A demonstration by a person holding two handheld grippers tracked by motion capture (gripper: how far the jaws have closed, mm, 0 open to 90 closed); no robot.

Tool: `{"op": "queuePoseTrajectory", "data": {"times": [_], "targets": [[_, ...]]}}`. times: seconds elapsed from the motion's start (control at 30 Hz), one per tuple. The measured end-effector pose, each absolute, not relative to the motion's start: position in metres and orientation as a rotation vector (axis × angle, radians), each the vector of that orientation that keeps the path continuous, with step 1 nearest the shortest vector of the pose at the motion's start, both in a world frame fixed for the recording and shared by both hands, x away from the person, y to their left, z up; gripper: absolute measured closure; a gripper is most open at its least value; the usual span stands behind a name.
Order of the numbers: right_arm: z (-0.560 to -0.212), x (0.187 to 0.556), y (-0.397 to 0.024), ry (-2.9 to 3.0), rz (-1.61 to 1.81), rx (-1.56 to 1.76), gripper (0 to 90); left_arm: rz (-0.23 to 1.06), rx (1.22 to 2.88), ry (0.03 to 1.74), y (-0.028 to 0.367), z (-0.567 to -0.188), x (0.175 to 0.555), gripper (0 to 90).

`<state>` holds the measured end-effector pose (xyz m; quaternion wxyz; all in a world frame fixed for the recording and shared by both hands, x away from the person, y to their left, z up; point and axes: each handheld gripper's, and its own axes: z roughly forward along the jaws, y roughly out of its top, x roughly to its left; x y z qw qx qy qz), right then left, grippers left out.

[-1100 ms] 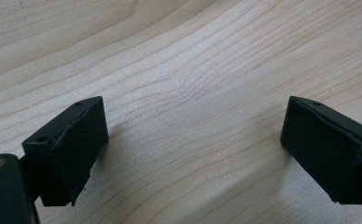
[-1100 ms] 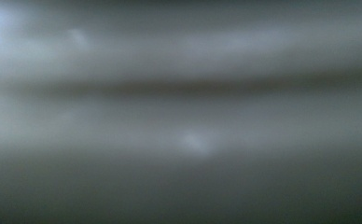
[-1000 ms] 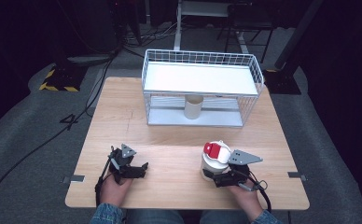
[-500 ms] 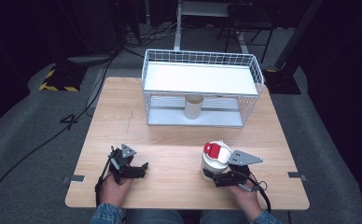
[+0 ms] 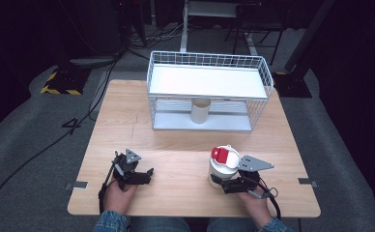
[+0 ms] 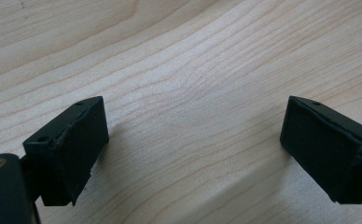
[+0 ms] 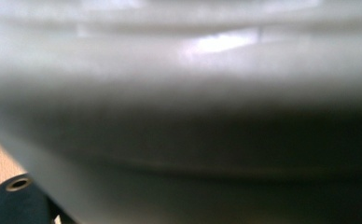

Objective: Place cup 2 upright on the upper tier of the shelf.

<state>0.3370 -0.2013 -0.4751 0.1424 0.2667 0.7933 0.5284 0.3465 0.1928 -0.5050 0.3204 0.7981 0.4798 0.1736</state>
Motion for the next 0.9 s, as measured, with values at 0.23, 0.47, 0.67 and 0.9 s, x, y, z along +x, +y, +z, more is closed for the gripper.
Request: {"op": "queuePoseTrajectory", "data": {"times": [0.23, 0.47, 0.67, 0.9], "targets": [[-0.467, 0.336, -0.204, 2.282, 1.532, 0.765, 13.3, 0.457, 2.095, 1.262, 0.193, -0.505, 0.346, 8.3], [-0.451, 0.338, -0.207, 2.269, 1.544, 0.748, 13.4, 0.456, 2.096, 1.262, 0.193, -0.505, 0.346, 8.3], [-0.437, 0.339, -0.207, 2.261, 1.551, 0.738, 13.4, 0.458, 2.096, 1.262, 0.193, -0.505, 0.346, 8.3], [-0.420, 0.343, -0.206, 2.248, 1.572, 0.728, 13.4, 0.456, 2.096, 1.261, 0.193, -0.505, 0.346, 8.3]]}}
